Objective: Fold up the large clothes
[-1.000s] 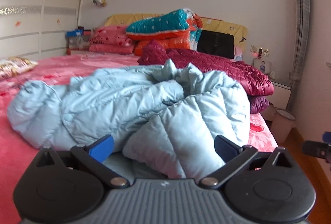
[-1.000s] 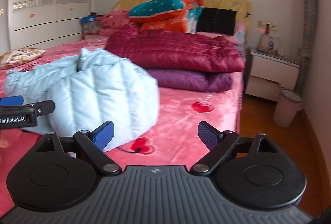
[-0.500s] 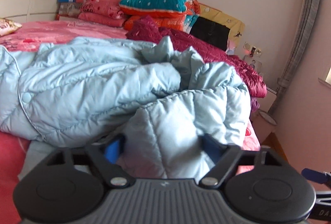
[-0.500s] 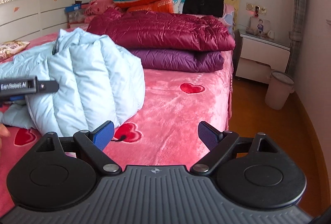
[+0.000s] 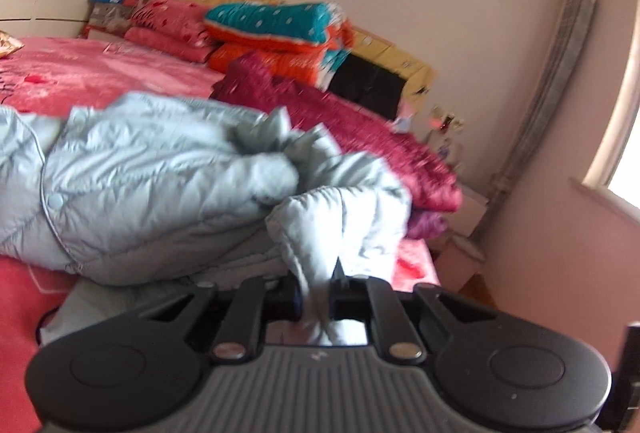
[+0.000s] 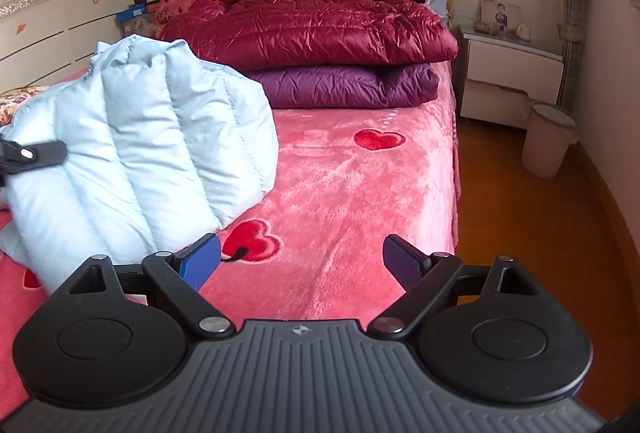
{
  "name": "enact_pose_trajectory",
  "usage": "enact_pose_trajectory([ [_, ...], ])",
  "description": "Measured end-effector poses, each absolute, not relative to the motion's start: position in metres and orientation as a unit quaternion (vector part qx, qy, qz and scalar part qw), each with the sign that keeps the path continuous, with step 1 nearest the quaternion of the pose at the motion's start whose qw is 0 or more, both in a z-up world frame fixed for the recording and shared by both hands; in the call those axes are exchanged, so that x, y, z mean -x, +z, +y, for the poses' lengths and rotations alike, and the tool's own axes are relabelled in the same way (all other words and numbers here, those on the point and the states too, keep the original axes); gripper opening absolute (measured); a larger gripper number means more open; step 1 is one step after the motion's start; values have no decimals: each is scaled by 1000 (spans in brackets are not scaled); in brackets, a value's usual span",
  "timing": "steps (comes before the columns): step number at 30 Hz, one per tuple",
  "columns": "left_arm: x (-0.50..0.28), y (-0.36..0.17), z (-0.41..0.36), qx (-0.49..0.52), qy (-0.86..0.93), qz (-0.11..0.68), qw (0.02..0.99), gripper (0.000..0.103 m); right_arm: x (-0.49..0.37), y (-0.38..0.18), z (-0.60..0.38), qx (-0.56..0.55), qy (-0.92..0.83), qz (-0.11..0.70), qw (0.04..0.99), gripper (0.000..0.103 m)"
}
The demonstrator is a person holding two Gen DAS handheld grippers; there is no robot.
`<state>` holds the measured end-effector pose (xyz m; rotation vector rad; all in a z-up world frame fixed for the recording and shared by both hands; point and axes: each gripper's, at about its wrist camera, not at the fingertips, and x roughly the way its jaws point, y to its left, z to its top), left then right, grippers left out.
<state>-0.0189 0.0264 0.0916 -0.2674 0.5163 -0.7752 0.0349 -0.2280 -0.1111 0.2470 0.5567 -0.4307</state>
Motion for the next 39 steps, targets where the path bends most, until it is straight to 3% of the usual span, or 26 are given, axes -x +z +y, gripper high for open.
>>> enact_pose_trajectory([
  [10, 56, 150, 50, 196, -399, 202, 873, 8, -34, -120, -237, -173, -179, 287, 925, 103],
  [32, 114, 291, 74, 244, -428, 64, 868, 8, -16, -75, -155, -67, -41, 215, 973, 103],
  [39, 138, 321, 88, 266, -430, 25, 862, 8, -5, -63, -162, -83, -46, 196, 976, 103],
])
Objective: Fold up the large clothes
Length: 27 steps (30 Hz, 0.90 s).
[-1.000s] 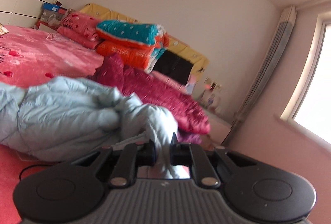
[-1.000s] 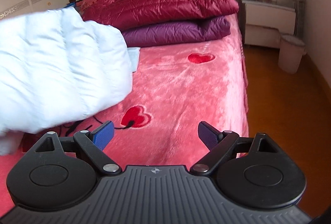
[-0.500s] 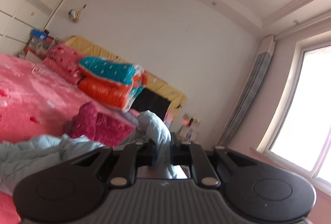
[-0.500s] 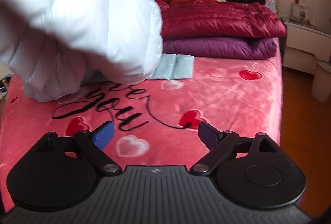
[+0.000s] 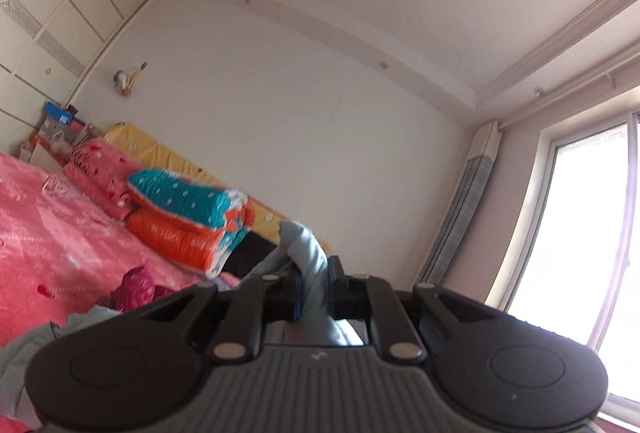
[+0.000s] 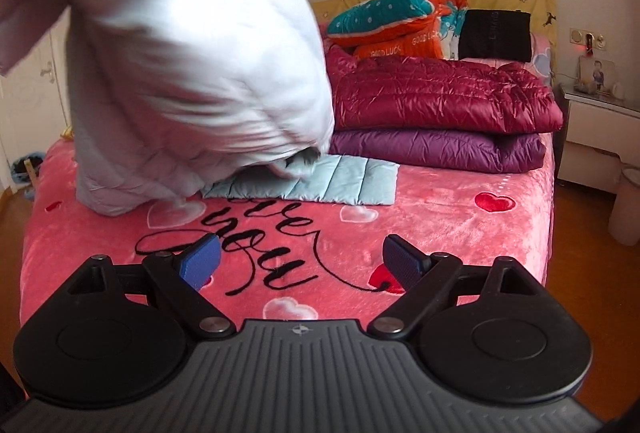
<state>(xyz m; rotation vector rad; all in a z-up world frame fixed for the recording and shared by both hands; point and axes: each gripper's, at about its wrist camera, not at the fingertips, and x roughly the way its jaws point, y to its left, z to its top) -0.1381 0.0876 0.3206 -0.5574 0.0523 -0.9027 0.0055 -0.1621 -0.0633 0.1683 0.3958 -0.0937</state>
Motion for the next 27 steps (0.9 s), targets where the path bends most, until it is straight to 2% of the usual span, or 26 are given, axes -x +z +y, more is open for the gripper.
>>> enact_pose_trajectory([
  [5, 152, 336, 92, 277, -439, 7, 854, 8, 5, -58, -156, -93, -34, 186, 978, 103],
  [11, 177, 355, 96, 265, -451, -42, 852, 8, 10, -49, -132, -44, -36, 161, 985, 103],
  [14, 179, 354, 94, 238, -434, -42, 868, 8, 15, -43, -126, -17, -62, 144, 987, 103],
  [17, 166, 334, 96, 240, -422, 1, 874, 8, 14, -43, -137, -45, -70, 154, 985, 103],
  [22, 149, 281, 93, 223, -396, 96, 886, 9, 19, -39, -180, -151, -97, 157, 971, 103],
  [27, 142, 230, 78, 178, -403, 187, 878, 16, 23, -40, -220, -245, -98, 160, 951, 103],
])
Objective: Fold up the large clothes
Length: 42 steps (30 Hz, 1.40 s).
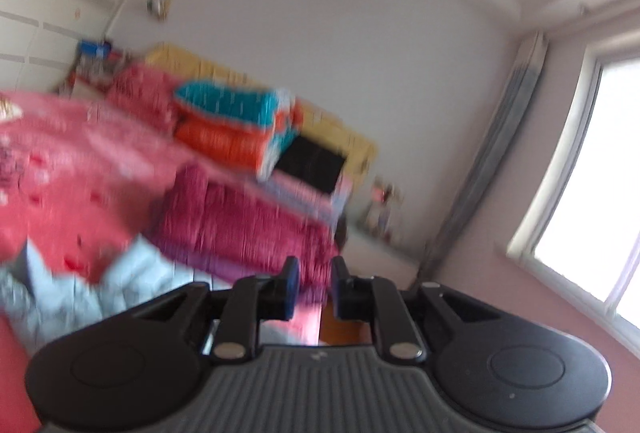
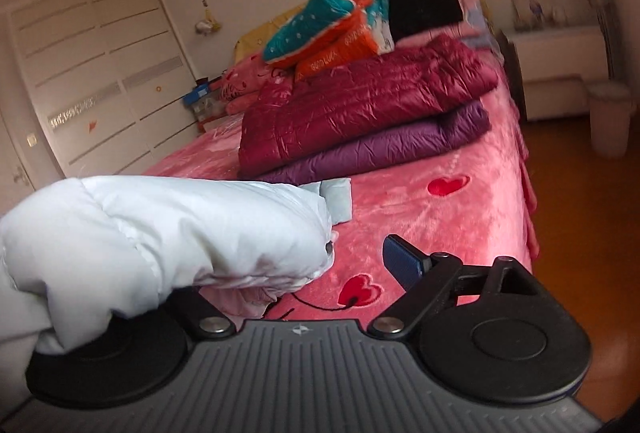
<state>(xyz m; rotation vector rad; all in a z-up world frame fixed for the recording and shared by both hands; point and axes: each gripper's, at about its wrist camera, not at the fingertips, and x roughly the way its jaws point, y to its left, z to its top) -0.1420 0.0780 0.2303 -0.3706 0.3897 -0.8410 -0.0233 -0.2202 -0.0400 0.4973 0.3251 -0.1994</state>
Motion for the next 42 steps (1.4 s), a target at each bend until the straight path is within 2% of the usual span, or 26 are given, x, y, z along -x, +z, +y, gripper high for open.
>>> enact_pose_trajectory([
  [4, 150, 200, 61, 117, -422, 226, 870, 41, 25, -50, -236, -272, -73, 176, 943, 103],
  [7, 168, 181, 42, 49, -440, 234, 866, 48, 32, -58, -244, -290, -75, 188, 935, 103],
  [8, 173, 182, 34, 28, -443, 233, 865, 53, 31, -61, -246, -296, -76, 192, 932, 103],
  [9, 178, 177, 27, 4, -446, 231, 865, 57, 31, -64, -247, -303, -77, 197, 929, 103],
  [11, 190, 166, 12, -51, -441, 219, 869, 73, 35, -68, -252, -316, -75, 205, 923, 103],
  [15, 224, 138, -20, -196, -424, 178, 866, 85, 32, -72, -254, -346, -52, 223, 910, 103],
  [17, 235, 123, -33, -255, -413, 158, 860, 95, 33, -71, -255, -362, -39, 229, 903, 103],
  [18, 240, 115, -39, -286, -399, 146, 859, 95, 38, -68, -253, -368, -30, 230, 900, 103],
  [21, 252, 95, -53, -364, -354, 112, 854, 95, 41, -59, -252, -372, -1, 230, 899, 103],
  [24, 253, 84, -59, -399, -315, 97, 855, 96, 43, -48, -246, -353, 29, 223, 908, 103],
  [33, 209, 88, -43, -392, -187, 90, 896, 94, 35, -32, -219, -287, 120, 200, 929, 103],
  [36, 186, 95, -30, -373, -162, 99, 908, 80, 30, -31, -213, -284, 137, 198, 928, 103],
  [38, 168, 103, -22, -346, -152, 115, 919, 55, 29, -31, -210, -280, 140, 197, 929, 103],
  [39, 157, 107, -13, -329, -146, 126, 925, 48, 28, -31, -210, -276, 141, 198, 930, 103],
  [41, 148, 113, -4, -296, -136, 147, 934, 25, 27, -31, -207, -268, 147, 200, 931, 103],
  [42, 138, 117, 5, -276, -131, 157, 939, 23, 23, -32, -206, -264, 146, 203, 932, 103],
])
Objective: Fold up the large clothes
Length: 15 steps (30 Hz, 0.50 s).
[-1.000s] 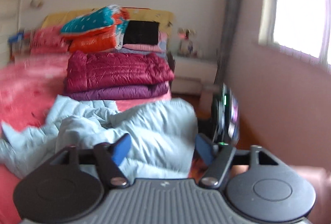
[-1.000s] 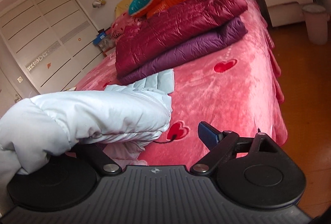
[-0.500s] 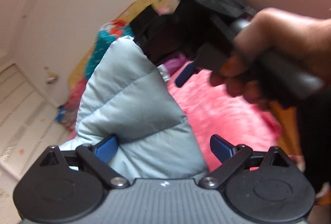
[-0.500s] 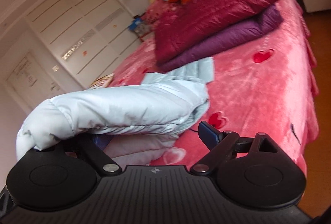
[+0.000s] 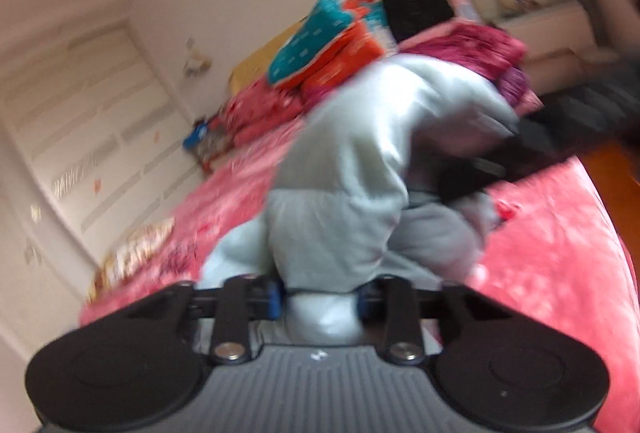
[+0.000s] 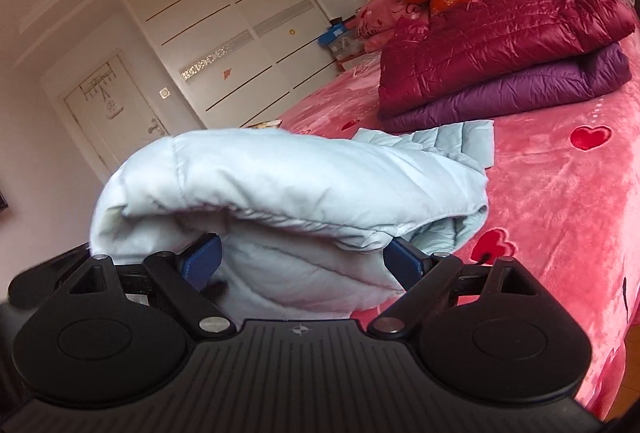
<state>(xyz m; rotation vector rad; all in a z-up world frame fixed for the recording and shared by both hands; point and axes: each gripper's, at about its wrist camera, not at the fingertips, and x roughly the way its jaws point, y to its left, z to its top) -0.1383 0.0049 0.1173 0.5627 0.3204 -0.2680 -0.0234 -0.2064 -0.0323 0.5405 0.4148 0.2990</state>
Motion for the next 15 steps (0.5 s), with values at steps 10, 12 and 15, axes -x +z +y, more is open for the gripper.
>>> enact_pose_trajectory([
  [10, 65, 132, 69, -73, -91, 229, 966, 10, 14, -50, -217, -227, 62, 228, 945, 103],
  [12, 53, 133, 80, -29, -81, 239, 967, 10, 10, -58, -223, -227, 32, 241, 943, 103],
  [15, 46, 133, 108, 25, -62, 244, 968, 9, -1, -70, -234, -241, -4, 259, 936, 103],
])
